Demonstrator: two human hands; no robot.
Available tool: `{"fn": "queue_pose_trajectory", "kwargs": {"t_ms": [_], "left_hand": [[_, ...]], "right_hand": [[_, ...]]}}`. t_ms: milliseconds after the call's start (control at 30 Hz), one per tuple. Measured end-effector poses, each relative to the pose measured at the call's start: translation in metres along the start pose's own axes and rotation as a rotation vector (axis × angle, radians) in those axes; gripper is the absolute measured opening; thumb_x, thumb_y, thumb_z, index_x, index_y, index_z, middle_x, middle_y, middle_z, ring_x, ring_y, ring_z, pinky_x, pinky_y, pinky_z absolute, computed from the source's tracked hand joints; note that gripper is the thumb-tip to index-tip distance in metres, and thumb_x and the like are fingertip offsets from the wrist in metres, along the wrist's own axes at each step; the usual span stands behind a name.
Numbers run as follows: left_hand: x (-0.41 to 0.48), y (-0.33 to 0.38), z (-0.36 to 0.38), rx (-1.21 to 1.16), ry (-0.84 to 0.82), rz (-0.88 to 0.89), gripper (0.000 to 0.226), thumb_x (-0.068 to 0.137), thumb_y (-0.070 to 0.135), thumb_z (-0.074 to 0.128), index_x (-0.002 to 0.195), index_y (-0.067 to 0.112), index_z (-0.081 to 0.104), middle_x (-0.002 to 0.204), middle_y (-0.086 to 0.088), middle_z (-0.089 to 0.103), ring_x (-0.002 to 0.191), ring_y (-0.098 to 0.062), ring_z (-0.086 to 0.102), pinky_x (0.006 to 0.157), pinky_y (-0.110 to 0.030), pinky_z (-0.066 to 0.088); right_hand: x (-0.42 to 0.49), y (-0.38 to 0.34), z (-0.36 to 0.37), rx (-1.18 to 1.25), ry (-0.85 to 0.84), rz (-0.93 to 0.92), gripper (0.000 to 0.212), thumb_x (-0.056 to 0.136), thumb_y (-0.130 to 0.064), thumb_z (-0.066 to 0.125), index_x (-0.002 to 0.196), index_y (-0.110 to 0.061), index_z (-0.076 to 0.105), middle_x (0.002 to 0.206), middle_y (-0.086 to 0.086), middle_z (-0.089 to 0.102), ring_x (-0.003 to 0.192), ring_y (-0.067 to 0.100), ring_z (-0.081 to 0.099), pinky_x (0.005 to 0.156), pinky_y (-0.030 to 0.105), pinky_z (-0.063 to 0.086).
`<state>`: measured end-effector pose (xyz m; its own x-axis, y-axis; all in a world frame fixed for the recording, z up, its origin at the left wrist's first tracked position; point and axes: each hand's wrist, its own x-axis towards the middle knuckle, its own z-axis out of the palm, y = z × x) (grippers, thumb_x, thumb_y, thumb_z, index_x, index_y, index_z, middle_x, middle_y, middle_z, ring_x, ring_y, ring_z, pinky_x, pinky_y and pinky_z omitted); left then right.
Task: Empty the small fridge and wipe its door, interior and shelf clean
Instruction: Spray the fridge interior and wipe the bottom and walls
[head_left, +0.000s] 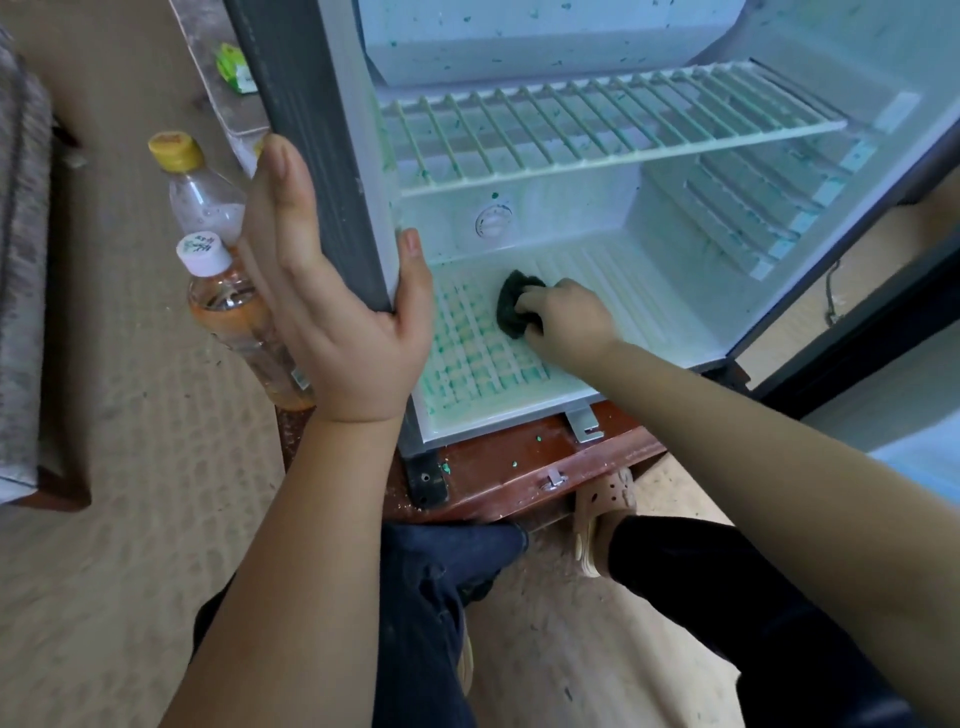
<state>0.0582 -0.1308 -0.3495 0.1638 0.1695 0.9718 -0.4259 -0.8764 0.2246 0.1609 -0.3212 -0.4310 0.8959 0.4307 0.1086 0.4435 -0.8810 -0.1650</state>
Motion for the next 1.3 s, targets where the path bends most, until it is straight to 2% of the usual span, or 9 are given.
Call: {"fn": "queue_pose_trajectory", "kwargs": {"t_ms": [200,333,467,600,700,733,800,1067,1300], "left_hand": [[0.0,0.008,-0.003,0.032,-0.01,-0.072,0.062,0.089,0.012,0.066,0.134,0.0,0.026,0.143,-0.011,0.04,0.134,-0.015,0.037,0.111,-0.032,0.032],[0.002,0.014,-0.005,0.015,-0.036,-0.119,0.059,0.092,0.014,0.062,0.137,0.005,0.025,0.141,-0.01,0.033,0.133,-0.027,0.039,0.111,-0.043,0.034],[0.002,0.022,-0.009,-0.031,-0.066,-0.152,0.06,0.093,0.012,0.061,0.14,0.001,0.026,0.142,-0.009,0.03,0.134,-0.034,0.041,0.111,-0.05,0.035],[0.002,0.026,-0.013,-0.052,-0.078,-0.21,0.058,0.094,0.012,0.061,0.138,-0.007,0.029,0.144,-0.025,0.038,0.135,-0.032,0.038,0.113,-0.049,0.034],[0.002,0.026,-0.015,-0.045,-0.106,-0.221,0.059,0.095,0.014,0.061,0.139,-0.008,0.03,0.145,-0.027,0.038,0.136,-0.03,0.036,0.114,-0.048,0.032],[0.002,0.026,-0.016,-0.043,-0.109,-0.221,0.059,0.095,0.015,0.061,0.139,-0.008,0.03,0.145,-0.027,0.038,0.136,-0.03,0.036,0.113,-0.048,0.032],[0.002,0.027,-0.015,-0.057,-0.11,-0.216,0.06,0.095,0.015,0.061,0.14,-0.008,0.029,0.145,-0.028,0.038,0.136,-0.031,0.037,0.113,-0.05,0.033],[0.002,0.025,-0.015,-0.03,-0.101,-0.183,0.063,0.093,0.014,0.062,0.139,0.002,0.021,0.144,-0.008,0.028,0.137,-0.02,0.031,0.115,-0.046,0.03],[0.0,0.022,-0.009,0.003,-0.061,-0.157,0.058,0.093,0.012,0.063,0.135,-0.013,0.032,0.14,-0.015,0.035,0.132,-0.034,0.04,0.112,-0.045,0.033]], "right_hand": [[-0.088,0.001,-0.015,0.019,-0.052,-0.05,0.023,0.084,-0.011,0.055,0.103,-0.015,0.068,0.096,-0.002,0.068,0.09,0.027,0.052,0.065,0.029,0.038],[-0.138,-0.009,-0.028,0.035,-0.237,0.018,0.024,0.081,-0.014,0.055,0.101,-0.022,0.068,0.09,0.0,0.068,0.088,0.023,0.058,0.066,0.029,0.042],[-0.188,-0.005,-0.042,0.192,0.104,0.176,0.02,0.074,-0.007,0.067,0.089,-0.019,0.072,0.115,0.004,0.067,0.111,0.027,0.057,0.09,0.035,0.046],[-0.206,-0.002,-0.044,-0.024,0.004,0.171,0.019,0.078,-0.013,0.07,0.093,-0.023,0.073,0.137,0.002,0.055,0.133,0.033,0.04,0.107,0.055,0.031],[-0.208,-0.006,-0.057,0.069,0.071,0.257,0.02,0.085,-0.007,0.058,0.1,-0.018,0.066,0.108,0.0,0.065,0.103,0.024,0.053,0.085,0.029,0.047],[-0.207,-0.009,-0.058,0.041,-0.1,0.262,0.017,0.089,-0.009,0.054,0.101,-0.018,0.062,0.097,-0.003,0.062,0.089,0.019,0.053,0.07,0.018,0.043],[-0.205,-0.013,-0.057,0.022,-0.294,0.312,0.013,0.092,-0.012,0.049,0.098,-0.016,0.059,0.091,0.0,0.063,0.079,0.019,0.054,0.062,0.025,0.044],[-0.15,0.018,-0.08,0.234,0.37,0.572,0.024,0.09,-0.013,0.049,0.111,-0.011,0.061,0.089,0.008,0.065,0.078,0.029,0.059,0.063,0.031,0.046],[-0.123,0.034,-0.011,0.44,0.274,0.758,0.033,0.093,-0.017,0.058,0.126,-0.018,0.063,0.132,0.008,0.052,0.115,0.026,0.052,0.093,0.023,0.037]]}}
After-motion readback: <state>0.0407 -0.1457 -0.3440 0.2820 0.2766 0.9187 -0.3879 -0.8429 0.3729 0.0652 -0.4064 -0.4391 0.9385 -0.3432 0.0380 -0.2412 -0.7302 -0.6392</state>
